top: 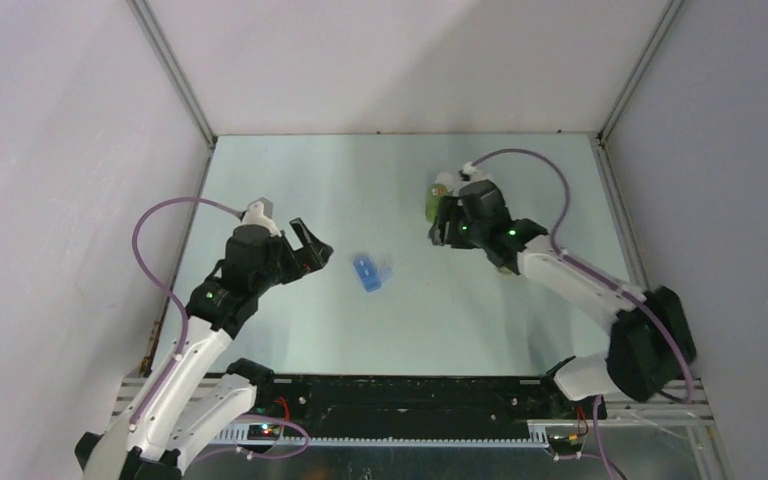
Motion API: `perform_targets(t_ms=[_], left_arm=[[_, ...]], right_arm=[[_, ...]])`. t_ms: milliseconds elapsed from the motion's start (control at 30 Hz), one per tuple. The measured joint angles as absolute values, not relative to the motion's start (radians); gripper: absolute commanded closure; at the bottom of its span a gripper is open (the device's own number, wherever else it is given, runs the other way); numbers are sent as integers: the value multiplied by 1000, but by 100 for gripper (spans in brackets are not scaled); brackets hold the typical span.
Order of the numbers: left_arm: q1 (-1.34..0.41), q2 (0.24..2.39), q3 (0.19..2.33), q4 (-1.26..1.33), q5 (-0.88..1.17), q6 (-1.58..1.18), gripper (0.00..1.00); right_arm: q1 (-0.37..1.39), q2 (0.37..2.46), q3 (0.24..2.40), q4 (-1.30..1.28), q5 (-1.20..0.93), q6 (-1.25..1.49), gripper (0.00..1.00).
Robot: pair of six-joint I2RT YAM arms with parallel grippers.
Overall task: Sort the pills into containers
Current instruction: Place the pill container at the center of the board.
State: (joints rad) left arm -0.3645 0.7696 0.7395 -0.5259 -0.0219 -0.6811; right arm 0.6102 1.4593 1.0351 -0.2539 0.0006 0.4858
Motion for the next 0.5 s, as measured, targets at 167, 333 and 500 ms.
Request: perform_targets(t_ms=[167,333,500], left_arm=[[-364,753,752,-541,-22,-662,1],[-364,757,768,-543,-22,-652,1],[-364,794,792,-543,-19,-645,1]], right_arm=[[530,1266,1035,-418,259,532,19],[371,1189,998,-489,380,567,13],[295,1222,940,-529,407,573,14]])
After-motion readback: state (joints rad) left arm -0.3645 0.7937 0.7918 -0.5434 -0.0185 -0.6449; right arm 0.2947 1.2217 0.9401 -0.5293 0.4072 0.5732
